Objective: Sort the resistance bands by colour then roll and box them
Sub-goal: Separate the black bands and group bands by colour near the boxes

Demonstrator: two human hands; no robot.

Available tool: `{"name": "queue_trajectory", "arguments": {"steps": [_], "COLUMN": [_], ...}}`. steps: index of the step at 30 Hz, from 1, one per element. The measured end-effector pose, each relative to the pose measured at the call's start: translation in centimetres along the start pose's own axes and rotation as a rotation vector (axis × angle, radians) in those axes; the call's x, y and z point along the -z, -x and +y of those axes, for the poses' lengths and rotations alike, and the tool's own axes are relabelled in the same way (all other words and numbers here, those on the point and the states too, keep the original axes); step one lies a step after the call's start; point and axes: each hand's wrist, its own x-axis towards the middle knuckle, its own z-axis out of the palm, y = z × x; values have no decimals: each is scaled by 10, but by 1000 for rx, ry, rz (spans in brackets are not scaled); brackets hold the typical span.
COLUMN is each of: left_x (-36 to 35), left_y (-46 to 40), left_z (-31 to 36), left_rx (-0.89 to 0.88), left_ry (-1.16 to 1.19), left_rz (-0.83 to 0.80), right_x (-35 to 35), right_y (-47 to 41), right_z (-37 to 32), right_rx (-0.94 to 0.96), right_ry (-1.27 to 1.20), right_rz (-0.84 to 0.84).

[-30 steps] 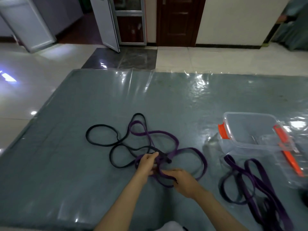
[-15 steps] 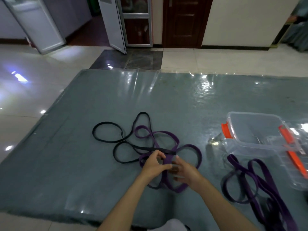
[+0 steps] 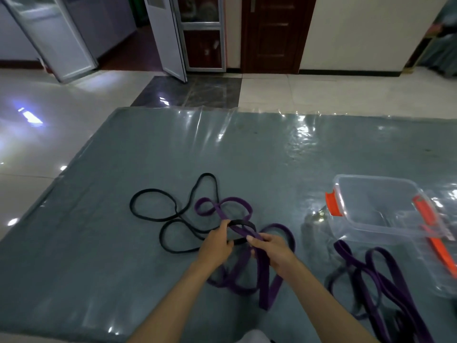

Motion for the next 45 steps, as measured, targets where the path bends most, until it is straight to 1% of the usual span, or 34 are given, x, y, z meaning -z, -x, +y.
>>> {"name": "queue_trajectory", "arguments": {"steps": [2,5,8,11,13,15,19,21,24,26,27,29,31,34,37,39,42,45], "left_x": [0,5,15,24,27,28,29,29,28,28,28,29,31,32,37,47,63,72], "left_y": [-10,-26,-45,-62,-70,-77,-79,-80,-80,-75,-73,-71,-71,-73,-76,-74,-65,-51], "left_z": [-3,-5,-7,-11,-15,-22,-28,-28,-29,-27,-25,-22,-17,-10,-2,4,17,36], "left_rx": [-3,-5,-23,-65,-72,-55,-7,-52,-203,-270,-286,-280,-262,-224,-159,-168,-348,-432], "left_ry": [3,97,175,187,192,216,280,224,-11,-153,-189,-164,-149,-156,-10,105,219,385], "left_rz": [-31,2,40,57,75,78,68,-15,-293,-433,-459,-436,-373,-221,-34,40,61,-71], "right_x": [9,25,36,42,43,42,41,38,27,20,16,9,5,1,-6,-10,-16,-24], "right_y": [-2,-3,-3,-3,-4,-5,-13,-15,-15,-11,-8,-2,4,12,24,31,44,59], "right_z": [-2,-5,-7,-7,-5,-3,9,9,3,-7,-14,-32,-54,-84,-109,-123,-136,-142], "right_rx": [5,29,16,-45,-52,-2,197,273,359,410,437,498,548,627,714,755,797,794], "right_ry": [15,88,271,483,633,695,713,775,893,827,737,579,548,695,817,818,799,728], "right_rz": [-66,-190,-285,-384,-415,-363,-53,4,-30,-63,-63,-35,-33,-117,-143,-131,-138,-179]}}
